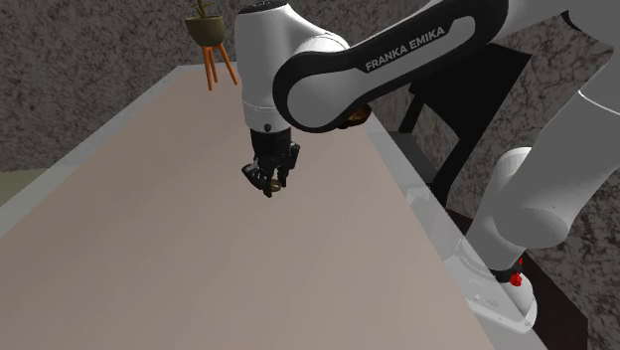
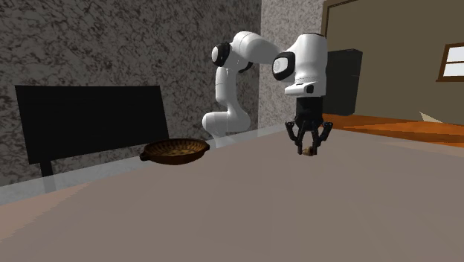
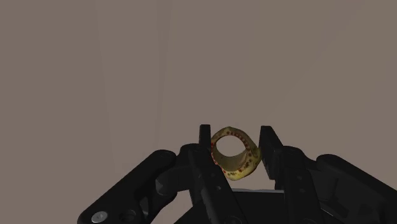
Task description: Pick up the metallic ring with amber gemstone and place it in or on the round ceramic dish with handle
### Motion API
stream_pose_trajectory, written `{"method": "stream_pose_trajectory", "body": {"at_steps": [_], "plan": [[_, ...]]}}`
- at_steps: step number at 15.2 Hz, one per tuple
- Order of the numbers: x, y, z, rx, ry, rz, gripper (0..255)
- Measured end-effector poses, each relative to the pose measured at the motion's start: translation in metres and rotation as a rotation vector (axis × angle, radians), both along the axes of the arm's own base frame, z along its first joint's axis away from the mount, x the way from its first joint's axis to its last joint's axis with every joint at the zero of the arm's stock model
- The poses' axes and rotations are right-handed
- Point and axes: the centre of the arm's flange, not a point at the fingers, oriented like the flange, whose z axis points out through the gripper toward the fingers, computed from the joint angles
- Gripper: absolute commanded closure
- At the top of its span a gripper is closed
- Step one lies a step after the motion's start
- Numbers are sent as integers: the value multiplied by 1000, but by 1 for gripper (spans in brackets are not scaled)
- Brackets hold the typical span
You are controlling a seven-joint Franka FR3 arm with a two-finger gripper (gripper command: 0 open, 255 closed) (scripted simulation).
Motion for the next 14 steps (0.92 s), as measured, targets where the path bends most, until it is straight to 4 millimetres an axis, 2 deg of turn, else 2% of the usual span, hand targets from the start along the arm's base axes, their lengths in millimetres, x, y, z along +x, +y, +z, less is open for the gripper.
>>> {"method": "stream_pose_trajectory", "body": {"at_steps": [5,14], "plan": [[0,1,4,-2,5,0,255],[0,0,49,-3,6,0,255]]}}
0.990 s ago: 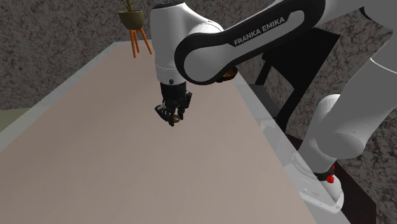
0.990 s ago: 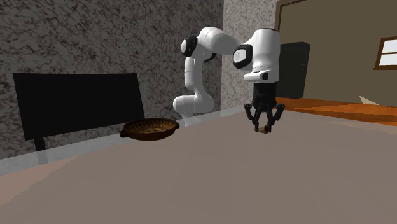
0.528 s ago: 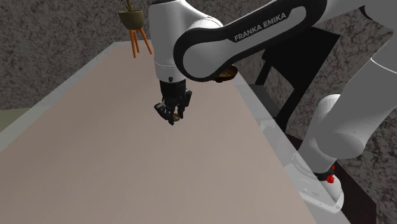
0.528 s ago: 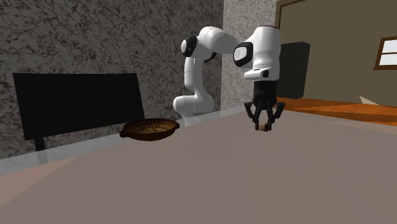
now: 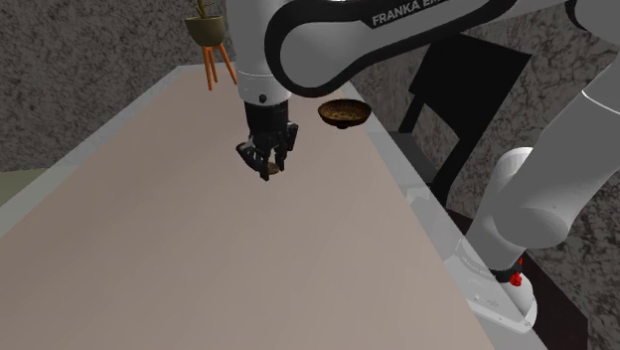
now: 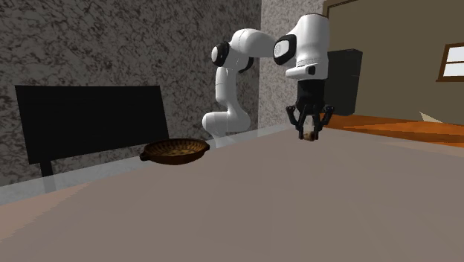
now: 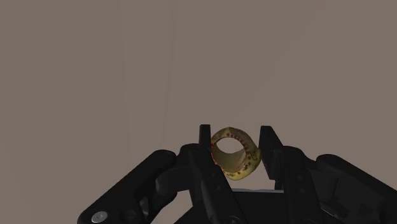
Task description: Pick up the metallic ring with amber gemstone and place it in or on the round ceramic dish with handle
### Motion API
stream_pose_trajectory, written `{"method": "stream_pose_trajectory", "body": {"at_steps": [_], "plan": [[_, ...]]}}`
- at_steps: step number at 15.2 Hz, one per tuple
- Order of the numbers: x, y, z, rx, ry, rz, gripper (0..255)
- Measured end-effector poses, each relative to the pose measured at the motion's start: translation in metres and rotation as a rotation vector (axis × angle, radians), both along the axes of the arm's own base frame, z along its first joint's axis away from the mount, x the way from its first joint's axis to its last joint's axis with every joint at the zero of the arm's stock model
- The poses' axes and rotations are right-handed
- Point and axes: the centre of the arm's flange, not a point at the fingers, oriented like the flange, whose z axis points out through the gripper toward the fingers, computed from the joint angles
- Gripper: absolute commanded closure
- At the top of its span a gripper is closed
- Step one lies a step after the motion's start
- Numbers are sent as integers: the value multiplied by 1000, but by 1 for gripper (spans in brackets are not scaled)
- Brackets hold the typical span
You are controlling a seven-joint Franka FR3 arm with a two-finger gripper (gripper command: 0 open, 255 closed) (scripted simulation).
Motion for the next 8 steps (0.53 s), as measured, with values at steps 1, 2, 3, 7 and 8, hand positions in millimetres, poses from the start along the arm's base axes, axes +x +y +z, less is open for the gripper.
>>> {"method": "stream_pose_trajectory", "body": {"at_steps": [1,2,3,7,8], "plan": [[0,1,5,0,0,0,255],[0,-1,11,0,0,0,255],[0,-1,17,0,0,0,255],[0,1,37,0,0,0,255],[0,1,42,0,0,0,255]]}}
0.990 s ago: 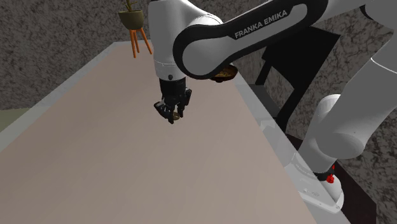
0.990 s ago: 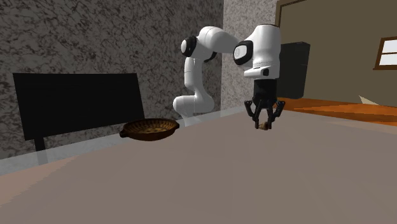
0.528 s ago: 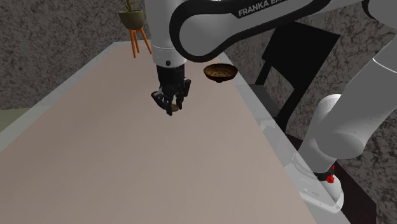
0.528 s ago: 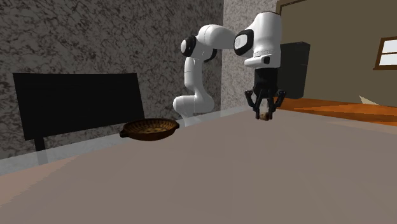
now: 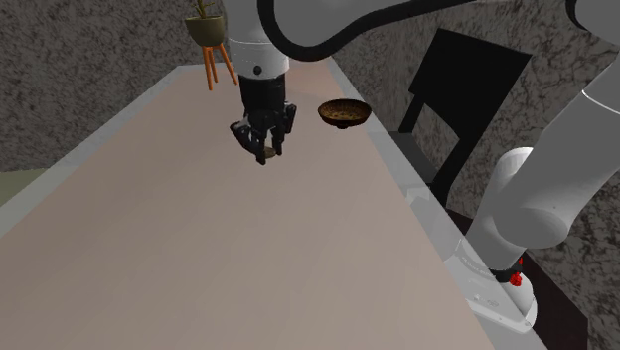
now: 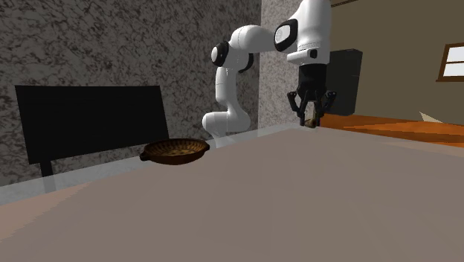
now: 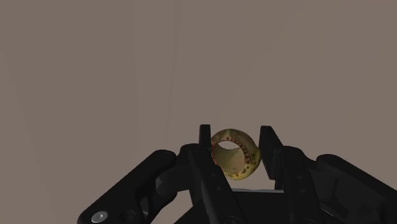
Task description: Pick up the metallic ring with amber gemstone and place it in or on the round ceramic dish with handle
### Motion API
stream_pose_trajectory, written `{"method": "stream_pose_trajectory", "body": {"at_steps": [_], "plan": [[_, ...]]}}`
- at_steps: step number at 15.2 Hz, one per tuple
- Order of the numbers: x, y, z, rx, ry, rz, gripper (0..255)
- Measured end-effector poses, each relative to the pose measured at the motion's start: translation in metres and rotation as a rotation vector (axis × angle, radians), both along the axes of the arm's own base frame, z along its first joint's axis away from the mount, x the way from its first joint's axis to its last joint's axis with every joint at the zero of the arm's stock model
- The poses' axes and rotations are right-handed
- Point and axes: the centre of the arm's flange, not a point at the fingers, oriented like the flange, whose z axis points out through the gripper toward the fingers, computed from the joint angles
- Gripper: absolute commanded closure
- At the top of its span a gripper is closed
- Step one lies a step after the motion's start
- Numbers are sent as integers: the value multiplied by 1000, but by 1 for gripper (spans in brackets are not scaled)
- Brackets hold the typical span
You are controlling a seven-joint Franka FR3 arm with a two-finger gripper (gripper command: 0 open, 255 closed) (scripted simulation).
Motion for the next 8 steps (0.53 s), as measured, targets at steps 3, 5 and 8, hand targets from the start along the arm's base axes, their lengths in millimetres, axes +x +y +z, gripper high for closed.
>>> {"method": "stream_pose_trajectory", "body": {"at_steps": [3,5,8], "plan": [[-1,0,17,0,0,0,255],[2,-5,23,0,0,0,255],[9,-40,25,0,0,-2,255]]}}
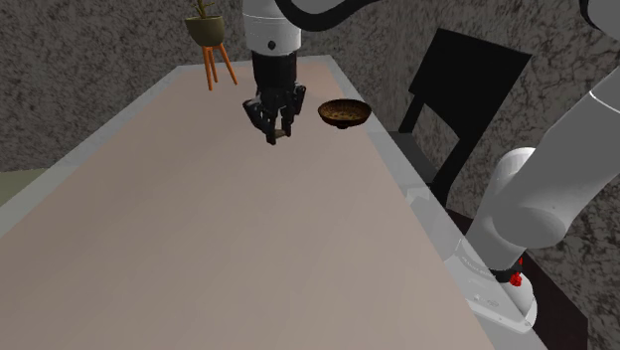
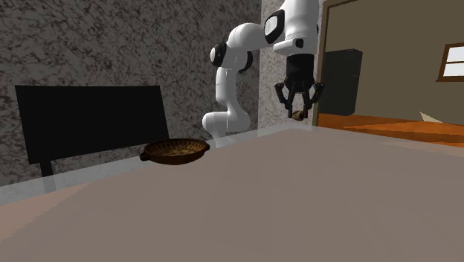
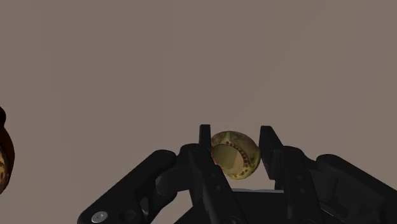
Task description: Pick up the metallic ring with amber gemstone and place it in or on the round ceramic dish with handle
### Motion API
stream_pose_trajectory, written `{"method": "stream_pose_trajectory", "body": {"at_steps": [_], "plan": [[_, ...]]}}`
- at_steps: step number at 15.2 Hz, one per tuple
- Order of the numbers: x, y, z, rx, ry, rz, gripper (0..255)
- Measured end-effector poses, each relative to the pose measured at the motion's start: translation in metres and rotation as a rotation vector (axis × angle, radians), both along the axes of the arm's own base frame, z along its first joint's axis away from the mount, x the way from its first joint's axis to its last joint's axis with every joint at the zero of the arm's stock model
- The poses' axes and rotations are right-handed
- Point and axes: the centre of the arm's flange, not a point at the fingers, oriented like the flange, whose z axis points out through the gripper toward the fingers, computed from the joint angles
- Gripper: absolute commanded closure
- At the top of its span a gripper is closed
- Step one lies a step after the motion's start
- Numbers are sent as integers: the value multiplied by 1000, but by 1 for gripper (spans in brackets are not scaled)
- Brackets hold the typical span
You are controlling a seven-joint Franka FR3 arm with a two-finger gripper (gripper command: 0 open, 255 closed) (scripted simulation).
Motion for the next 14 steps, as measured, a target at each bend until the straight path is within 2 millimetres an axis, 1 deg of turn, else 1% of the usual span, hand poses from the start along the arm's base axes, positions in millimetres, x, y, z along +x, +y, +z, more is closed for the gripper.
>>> {"method": "stream_pose_trajectory", "body": {"at_steps": [4,6,10,12,13,14], "plan": [[11,-54,1,0,0,0,255],[17,-77,-1,0,0,0,255],[28,-128,-2,0,0,0,255],[30,-154,0,0,0,0,255],[34,-167,-2,0,0,0,255],[35,-177,1,0,0,0,255]]}}
